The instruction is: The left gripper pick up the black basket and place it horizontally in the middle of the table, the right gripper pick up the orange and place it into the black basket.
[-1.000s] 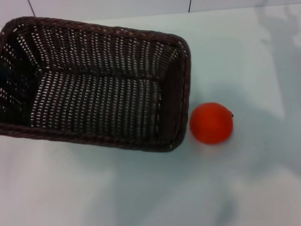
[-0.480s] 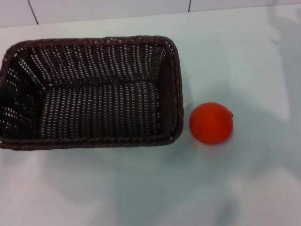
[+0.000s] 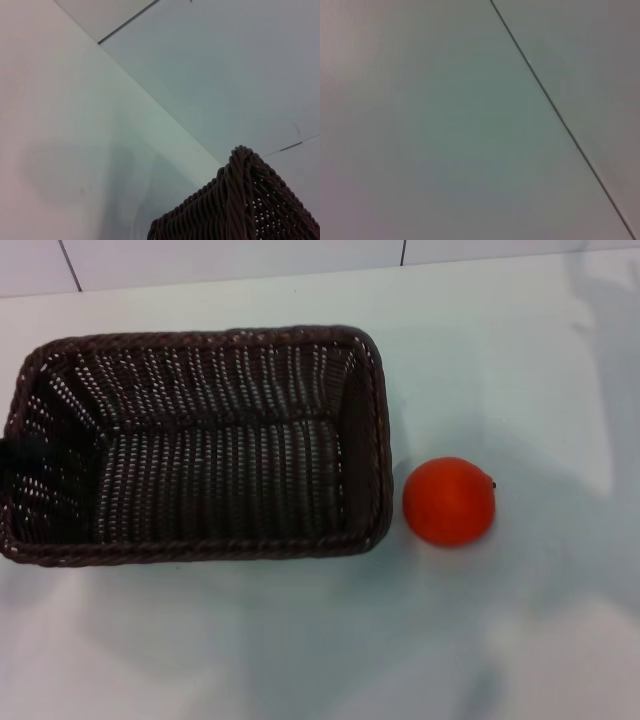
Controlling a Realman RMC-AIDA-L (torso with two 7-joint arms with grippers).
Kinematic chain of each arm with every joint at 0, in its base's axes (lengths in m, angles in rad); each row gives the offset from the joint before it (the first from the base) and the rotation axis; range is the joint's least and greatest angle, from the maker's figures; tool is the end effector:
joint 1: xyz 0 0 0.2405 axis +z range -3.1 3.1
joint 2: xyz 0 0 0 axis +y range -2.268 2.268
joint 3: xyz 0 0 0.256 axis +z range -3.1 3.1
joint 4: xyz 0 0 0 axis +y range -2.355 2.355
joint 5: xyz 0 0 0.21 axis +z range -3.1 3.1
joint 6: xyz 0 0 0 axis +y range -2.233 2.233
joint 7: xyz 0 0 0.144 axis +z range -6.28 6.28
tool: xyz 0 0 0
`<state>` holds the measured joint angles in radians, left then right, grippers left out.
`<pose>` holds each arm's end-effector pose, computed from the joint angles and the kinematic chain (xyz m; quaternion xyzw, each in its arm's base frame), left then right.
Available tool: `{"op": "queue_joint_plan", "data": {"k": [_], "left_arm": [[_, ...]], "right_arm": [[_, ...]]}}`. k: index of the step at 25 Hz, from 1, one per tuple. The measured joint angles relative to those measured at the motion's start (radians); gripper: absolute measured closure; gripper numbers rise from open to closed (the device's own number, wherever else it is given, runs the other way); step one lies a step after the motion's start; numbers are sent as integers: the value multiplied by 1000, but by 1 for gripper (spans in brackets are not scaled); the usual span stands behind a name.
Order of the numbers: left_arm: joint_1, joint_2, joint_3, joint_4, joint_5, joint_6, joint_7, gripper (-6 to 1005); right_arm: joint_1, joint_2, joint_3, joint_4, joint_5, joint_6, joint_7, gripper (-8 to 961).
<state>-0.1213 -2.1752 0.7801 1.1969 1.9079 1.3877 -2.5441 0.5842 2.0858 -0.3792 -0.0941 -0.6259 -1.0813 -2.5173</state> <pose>-0.3147 0.2777 0.0625 -0.6439 -0.6663 -0.3145 0.2061 0.3529 0.3733 0.0630 -0.3901 -0.4734 -0.6497 0.4490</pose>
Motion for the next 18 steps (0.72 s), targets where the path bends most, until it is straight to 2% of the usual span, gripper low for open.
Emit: {"op": "queue_joint_plan", "data": {"k": [18], "left_arm": [[-9,0,56,-89,-3,-48,13,811]], "right_arm": [[4,0,-7,-1,-2,-6,0,177]]}}
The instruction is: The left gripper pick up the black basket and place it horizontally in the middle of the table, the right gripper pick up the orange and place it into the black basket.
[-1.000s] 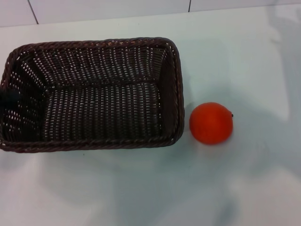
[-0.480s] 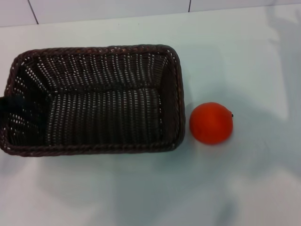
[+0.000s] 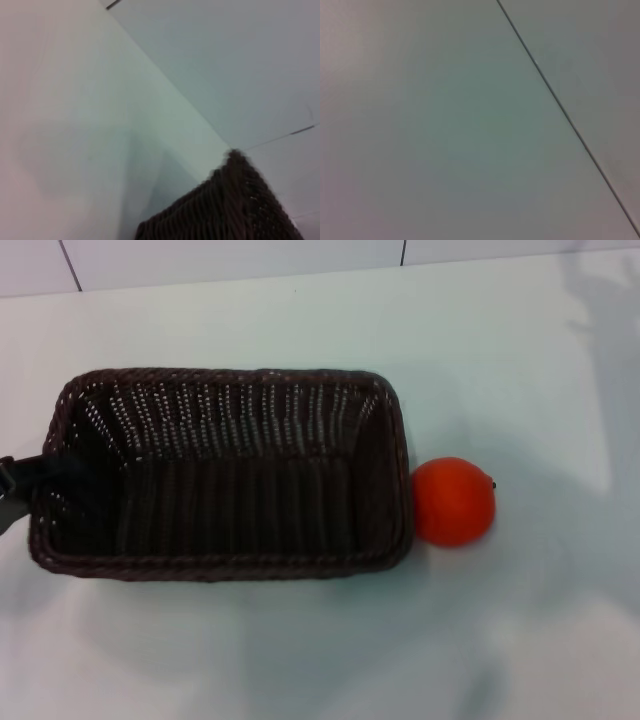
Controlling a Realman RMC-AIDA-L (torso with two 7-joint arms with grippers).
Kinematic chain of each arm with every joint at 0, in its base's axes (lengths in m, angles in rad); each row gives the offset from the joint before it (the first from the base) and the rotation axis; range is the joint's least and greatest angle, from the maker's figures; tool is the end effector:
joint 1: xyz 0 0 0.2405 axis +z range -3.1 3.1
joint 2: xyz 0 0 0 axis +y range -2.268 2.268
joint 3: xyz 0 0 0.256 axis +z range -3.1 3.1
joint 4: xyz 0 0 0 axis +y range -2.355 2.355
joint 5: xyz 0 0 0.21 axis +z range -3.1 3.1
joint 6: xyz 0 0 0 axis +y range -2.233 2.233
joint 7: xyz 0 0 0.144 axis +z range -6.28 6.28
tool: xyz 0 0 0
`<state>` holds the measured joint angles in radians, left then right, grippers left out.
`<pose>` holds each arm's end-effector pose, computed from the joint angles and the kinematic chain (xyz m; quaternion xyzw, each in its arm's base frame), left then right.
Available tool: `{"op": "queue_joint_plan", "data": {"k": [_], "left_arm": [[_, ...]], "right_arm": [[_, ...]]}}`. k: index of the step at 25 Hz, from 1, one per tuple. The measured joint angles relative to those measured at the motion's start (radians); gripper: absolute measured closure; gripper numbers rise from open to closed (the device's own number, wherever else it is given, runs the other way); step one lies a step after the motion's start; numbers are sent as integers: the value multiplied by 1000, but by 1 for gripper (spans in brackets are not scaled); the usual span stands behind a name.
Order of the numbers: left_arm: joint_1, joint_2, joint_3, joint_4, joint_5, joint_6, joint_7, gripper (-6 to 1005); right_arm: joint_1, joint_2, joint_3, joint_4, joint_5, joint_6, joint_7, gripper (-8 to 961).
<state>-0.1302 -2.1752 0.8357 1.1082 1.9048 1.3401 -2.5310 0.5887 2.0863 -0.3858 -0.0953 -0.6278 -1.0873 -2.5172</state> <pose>-0.3194 0.2787 0.0379 -0.6362 -0.6848 -0.3029 0.1860 0.3496 0.3752 0.0628 -0.3854 -0.4781 -0.6473 0.4516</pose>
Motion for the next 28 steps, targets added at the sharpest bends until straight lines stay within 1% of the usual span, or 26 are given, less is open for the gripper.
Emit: {"op": "queue_joint_plan", "data": {"k": [1,7,8,12,15,16,17,19,20,22,23,24,26,27,28], "left_arm": [[0,0,-1,-4,-1,0,-1,810],[2,0,-11,-5,-1,31,-5,632],[3,0,-31,-6,-1,62,-6,602],[2,2,-69,-10,-5,79,21,391],[-5,6,-121,-35,-41,91,109,376],[-14,12,-185,-74,-91,110,218,370],[-19,13,-216,-93,-107,118,262,365],[-36,17,-305,-145,-155,142,404,360],[-47,18,-368,-178,-184,154,512,360],[-59,19,-437,-212,-211,159,636,359],[-64,19,-463,-226,-224,161,696,359],[-74,20,-503,-252,-248,167,794,359],[-83,20,-531,-283,-292,183,915,358],[-86,20,-539,-298,-316,190,968,358],[-91,19,-542,-315,-341,192,1017,358]], "right_arm": [[1,0,0,0,0,0,0,177],[2,0,-1,-2,-1,-1,0,177],[2,-1,-2,-2,-2,-1,0,177],[1,-4,-20,-4,-6,-1,1,176],[-3,-6,-88,-28,-7,-2,33,177],[-8,-7,-123,-48,-7,3,63,177],[-13,-9,-162,-71,-8,11,99,177],[-28,-17,-249,-123,-15,33,193,173],[-34,-24,-283,-147,-29,43,244,172],[-50,-46,-354,-218,-99,66,382,168],[-56,-63,-385,-262,-163,77,457,165],[-60,-80,-411,-306,-245,85,538,162],[-63,-113,-452,-406,-420,90,681,157],[-62,-130,-466,-470,-539,89,767,154],[-61,-139,-471,-520,-644,82,833,137]]}}
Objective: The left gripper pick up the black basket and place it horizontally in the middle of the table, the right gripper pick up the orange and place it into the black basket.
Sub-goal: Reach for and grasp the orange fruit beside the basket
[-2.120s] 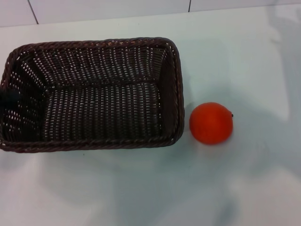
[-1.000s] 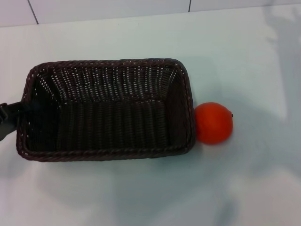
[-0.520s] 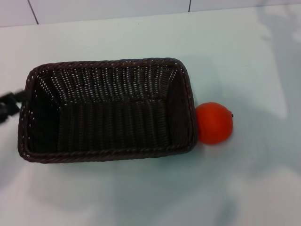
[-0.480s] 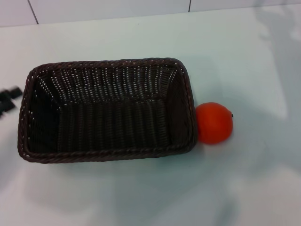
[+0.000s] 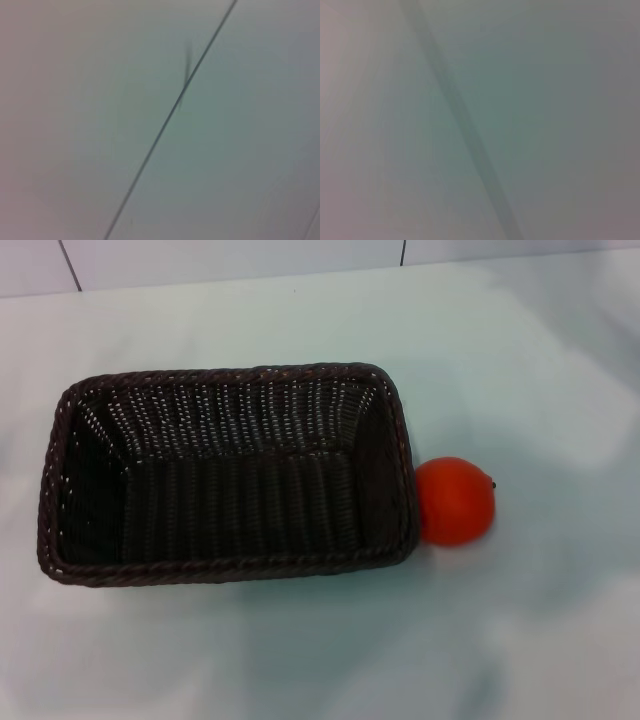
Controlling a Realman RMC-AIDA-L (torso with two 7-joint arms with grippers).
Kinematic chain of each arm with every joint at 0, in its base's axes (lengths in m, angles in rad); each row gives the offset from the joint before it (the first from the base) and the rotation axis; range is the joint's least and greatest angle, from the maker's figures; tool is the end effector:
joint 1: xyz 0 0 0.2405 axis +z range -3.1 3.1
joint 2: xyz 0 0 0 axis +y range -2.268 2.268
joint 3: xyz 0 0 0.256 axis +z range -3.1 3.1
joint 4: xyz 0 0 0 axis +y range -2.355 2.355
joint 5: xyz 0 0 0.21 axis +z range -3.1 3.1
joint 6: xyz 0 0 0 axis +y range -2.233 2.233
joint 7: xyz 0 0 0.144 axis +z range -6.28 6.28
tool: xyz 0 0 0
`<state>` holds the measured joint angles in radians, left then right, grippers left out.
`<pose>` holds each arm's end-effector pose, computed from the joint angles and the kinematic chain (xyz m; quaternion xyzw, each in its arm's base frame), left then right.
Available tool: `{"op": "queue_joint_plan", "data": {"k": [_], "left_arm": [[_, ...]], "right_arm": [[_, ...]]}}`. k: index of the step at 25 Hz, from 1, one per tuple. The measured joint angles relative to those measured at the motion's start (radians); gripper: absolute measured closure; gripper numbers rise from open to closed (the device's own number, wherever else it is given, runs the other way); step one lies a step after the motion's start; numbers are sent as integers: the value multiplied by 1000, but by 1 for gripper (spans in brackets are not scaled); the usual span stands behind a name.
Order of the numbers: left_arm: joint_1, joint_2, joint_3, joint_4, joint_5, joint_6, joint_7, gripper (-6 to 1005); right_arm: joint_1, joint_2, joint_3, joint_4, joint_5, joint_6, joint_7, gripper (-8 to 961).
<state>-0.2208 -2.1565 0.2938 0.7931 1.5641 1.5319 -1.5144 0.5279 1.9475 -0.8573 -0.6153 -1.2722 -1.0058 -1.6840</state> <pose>-0.3478 0.2650 0.1041 -0.6931 -0.3653 -0.4600 0.4177 0.2774 0.4204 0.1046 -0.3207 -0.7610 -0.4160 0.3806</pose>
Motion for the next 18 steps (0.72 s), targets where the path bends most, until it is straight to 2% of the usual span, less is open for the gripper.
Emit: {"op": "queue_joint_plan", "data": {"k": [2,4,9,10,13,15,18], "left_arm": [[-9,-1,-1,-25,-29,-2,49,334],[-17,-2,-1,-47,-54,-5,83,289],[-25,-4,-2,-106,-123,1,156,126],[-32,-3,-3,-140,-164,3,198,123],[-42,-3,-2,-159,-184,3,231,112],[-49,-3,-3,-162,-188,3,235,109],[-59,-3,-2,-168,-190,2,237,109]], "right_arm": [[10,-17,0,-98,-232,-50,139,104],[30,-31,16,-181,-442,-161,246,71],[133,-52,143,-322,-899,-548,422,5],[158,-55,161,-332,-972,-607,438,6],[229,-54,160,-341,-1149,-736,465,8],[270,-45,133,-335,-1247,-780,479,10],[311,-21,63,-320,-1341,-790,506,13]]}}
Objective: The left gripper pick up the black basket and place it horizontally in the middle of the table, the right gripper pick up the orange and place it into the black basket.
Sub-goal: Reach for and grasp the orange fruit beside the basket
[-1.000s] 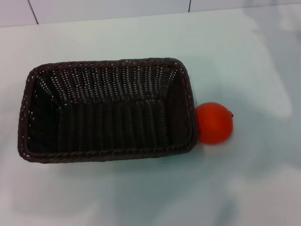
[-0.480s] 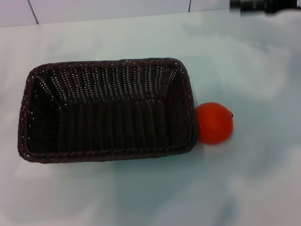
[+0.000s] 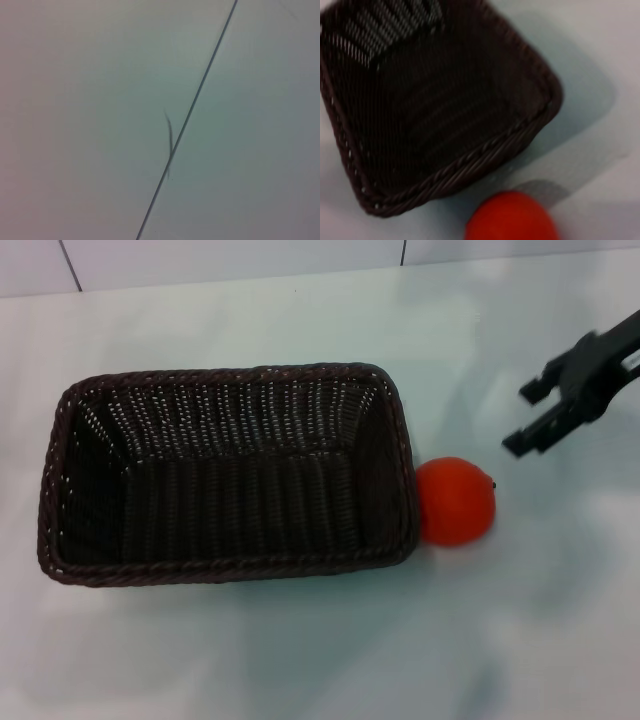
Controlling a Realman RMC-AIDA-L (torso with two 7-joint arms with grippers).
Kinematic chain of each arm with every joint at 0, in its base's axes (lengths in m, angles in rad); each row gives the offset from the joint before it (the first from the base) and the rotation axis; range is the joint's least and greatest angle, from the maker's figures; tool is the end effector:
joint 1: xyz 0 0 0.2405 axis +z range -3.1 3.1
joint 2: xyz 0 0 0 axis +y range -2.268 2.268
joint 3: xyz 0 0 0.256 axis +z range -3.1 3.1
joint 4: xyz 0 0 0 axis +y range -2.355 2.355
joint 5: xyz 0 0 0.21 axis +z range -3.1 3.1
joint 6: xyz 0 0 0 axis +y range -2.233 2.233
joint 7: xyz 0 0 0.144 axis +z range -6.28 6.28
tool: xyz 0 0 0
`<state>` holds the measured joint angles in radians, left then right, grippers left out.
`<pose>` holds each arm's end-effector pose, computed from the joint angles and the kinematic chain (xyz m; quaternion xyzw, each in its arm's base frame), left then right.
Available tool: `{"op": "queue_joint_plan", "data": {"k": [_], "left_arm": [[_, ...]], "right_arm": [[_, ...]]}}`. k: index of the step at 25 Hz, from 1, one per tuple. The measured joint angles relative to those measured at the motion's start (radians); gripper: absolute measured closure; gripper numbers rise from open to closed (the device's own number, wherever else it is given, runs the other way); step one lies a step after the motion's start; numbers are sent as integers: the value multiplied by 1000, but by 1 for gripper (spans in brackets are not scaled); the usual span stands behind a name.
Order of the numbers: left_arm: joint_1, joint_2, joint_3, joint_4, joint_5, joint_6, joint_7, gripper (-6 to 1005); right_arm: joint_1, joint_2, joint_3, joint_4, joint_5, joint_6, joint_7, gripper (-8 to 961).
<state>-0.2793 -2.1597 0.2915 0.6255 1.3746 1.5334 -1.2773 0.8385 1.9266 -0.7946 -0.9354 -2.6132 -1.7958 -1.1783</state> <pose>-0.3365 0.2816 0.0953 -0.6585 -0.2977 -0.5123 0.4640 0.2129 0.3870 0.0800 0.2660 0.9548 0.0693 0.1135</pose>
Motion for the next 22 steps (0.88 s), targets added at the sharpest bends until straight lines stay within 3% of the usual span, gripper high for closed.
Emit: {"op": "queue_joint_plan", "data": {"k": [6,20,22], "left_arm": [[-7,-1,2,-19,-2,0,2,109],[-3,-1,2,-37,-1,-6,0,108],[-3,-1,1,-37,1,-8,-1,108]], "right_arm": [[24,57,-111,11,-19,24,16,19],[60,97,-193,182,-64,170,9,33],[60,104,-195,181,-62,175,6,97]]}}
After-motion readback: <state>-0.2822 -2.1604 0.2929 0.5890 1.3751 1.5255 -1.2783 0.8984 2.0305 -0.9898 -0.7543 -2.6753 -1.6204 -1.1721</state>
